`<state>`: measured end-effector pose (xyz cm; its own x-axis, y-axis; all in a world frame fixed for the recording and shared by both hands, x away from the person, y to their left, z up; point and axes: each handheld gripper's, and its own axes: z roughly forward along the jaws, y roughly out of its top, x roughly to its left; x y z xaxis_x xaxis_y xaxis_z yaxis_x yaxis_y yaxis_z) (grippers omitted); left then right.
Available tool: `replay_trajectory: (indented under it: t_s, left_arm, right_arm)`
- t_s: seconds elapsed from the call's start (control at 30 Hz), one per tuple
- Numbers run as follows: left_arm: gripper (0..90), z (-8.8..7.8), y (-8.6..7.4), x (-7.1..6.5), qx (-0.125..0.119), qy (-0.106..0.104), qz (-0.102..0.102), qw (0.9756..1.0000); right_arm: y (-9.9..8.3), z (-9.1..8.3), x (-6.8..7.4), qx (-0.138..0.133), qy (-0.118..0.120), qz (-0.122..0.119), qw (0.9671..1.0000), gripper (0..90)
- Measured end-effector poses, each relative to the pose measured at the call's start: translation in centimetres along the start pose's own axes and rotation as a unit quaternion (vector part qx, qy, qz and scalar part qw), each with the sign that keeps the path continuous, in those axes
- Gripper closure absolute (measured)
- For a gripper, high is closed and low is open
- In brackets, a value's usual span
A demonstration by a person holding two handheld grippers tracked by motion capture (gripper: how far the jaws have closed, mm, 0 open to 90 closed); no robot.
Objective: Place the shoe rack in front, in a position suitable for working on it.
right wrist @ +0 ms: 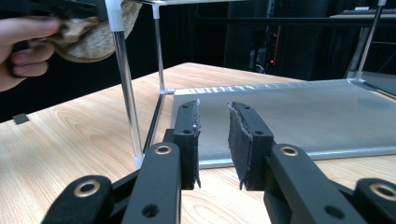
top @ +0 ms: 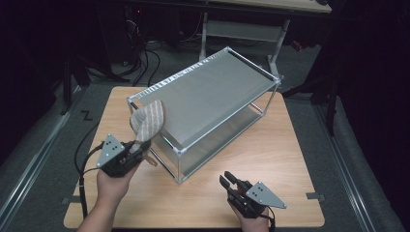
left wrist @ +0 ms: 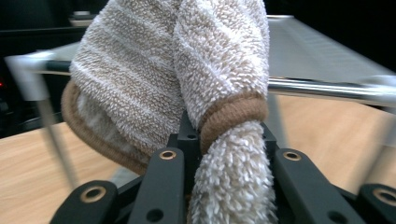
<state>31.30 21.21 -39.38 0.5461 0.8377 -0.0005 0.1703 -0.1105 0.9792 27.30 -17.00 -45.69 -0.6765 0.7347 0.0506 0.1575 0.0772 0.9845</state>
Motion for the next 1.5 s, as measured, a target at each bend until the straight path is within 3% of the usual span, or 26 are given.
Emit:
replay_trajectory:
  t_s: [0.03,0.07,0.13,0.17,0.23,0.3,0.33,0.4,0.7,0.73,0.77,0.8,0.83,0.87,0.9,0.93,1.0,1.2,1.33,1.5]
  left_arm:
    - [73.0,0.0,0.0,0.0,0.000,0.000,0.000,1.0000]
    - [73.0,-0.3,0.0,-1.6,-0.002,-0.024,0.005,0.9997]
    - [73.0,-0.5,0.1,-3.2,-0.004,-0.043,0.015,0.9990]
    - [73.0,-0.5,0.1,-3.2,-0.004,-0.043,0.015,0.9990]
    - [73.0,-0.9,0.4,-5.1,-0.013,-0.071,0.020,0.9972]
    - [73.0,-1.0,0.5,-5.5,-0.017,-0.076,0.022,0.9967]
    - [72.9,-1.2,0.6,-6.4,-0.023,-0.082,0.028,0.9960]
    - [72.9,-1.0,0.6,-6.7,-0.019,-0.078,0.039,0.9960]
    - [72.9,-0.1,0.8,-3.6,-0.016,-0.036,0.020,0.9990]
    - [72.8,0.1,0.9,-2.3,-0.013,-0.020,0.016,0.9996]
    - [72.8,0.1,0.9,-2.3,-0.013,-0.020,0.016,0.9996]
    - [72.8,0.5,0.9,-0.6,-0.011,0.001,0.003,0.9999]
    - [72.8,0.5,0.9,-0.6,-0.011,0.001,0.003,0.9999]
    - [72.8,0.8,0.9,0.7,-0.006,0.015,-0.004,0.9999]
    - [72.8,0.8,0.9,0.7,-0.006,0.015,-0.004,0.9999]
    - [72.8,1.3,1.0,2.5,0.003,0.037,-0.007,0.9993]
    - [72.8,1.9,1.2,4.2,0.009,0.047,-0.020,0.9987]
    - [72.8,3.3,1.7,7.5,0.018,0.087,-0.029,0.9956]
    - [72.9,3.2,1.7,7.7,0.023,0.086,-0.027,0.9957]
    - [72.9,1.0,1.2,4.8,0.006,0.061,-0.009,0.9980]
  right_arm:
    - [0.0,0.0,0.0,0.000,0.001,0.000,1.0000,73.2]
    - [0.0,0.1,0.1,0.000,0.001,0.000,1.0000,73.2]
    - [0.0,0.1,0.1,0.002,0.001,-0.001,1.0000,73.2]
    - [0.0,0.1,0.1,0.002,0.001,-0.001,1.0000,73.2]
    - [0.0,0.2,0.1,0.002,0.002,-0.001,1.0000,73.2]
    - [0.0,0.2,0.1,0.002,0.001,-0.002,1.0000,73.2]
    - [0.0,0.1,0.1,0.000,0.002,-0.003,1.0000,73.2]
    - [0.0,0.1,0.1,0.000,0.002,-0.003,1.0000,73.2]
    - [0.1,-0.1,0.0,-0.001,0.000,-0.003,1.0000,73.1]
    - [0.1,-0.1,-0.1,-0.001,-0.001,-0.002,1.0000,73.1]
    - [0.1,-0.1,-0.1,-0.001,-0.001,-0.001,1.0000,73.0]
    - [0.1,-0.1,-0.2,0.000,-0.002,0.002,1.0000,73.0]
    - [0.0,0.0,-0.2,0.000,-0.004,0.001,1.0000,73.0]
    - [0.0,0.0,-0.1,0.002,-0.003,0.002,1.0000,73.0]
    - [0.0,0.0,-0.1,0.002,-0.003,0.002,1.0000,73.0]
    - [0.0,0.0,-0.1,0.002,-0.001,-0.001,1.0000,73.0]
    - [-0.1,0.1,0.0,0.003,-0.002,-0.001,1.0000,73.0]
    - [-0.3,0.4,0.1,0.010,0.002,-0.002,0.9999,73.0]
    - [-0.4,0.3,0.0,0.010,0.003,0.001,0.9999,72.8]
    - [-0.4,0.4,-0.2,0.011,0.002,0.008,0.9999,72.3]
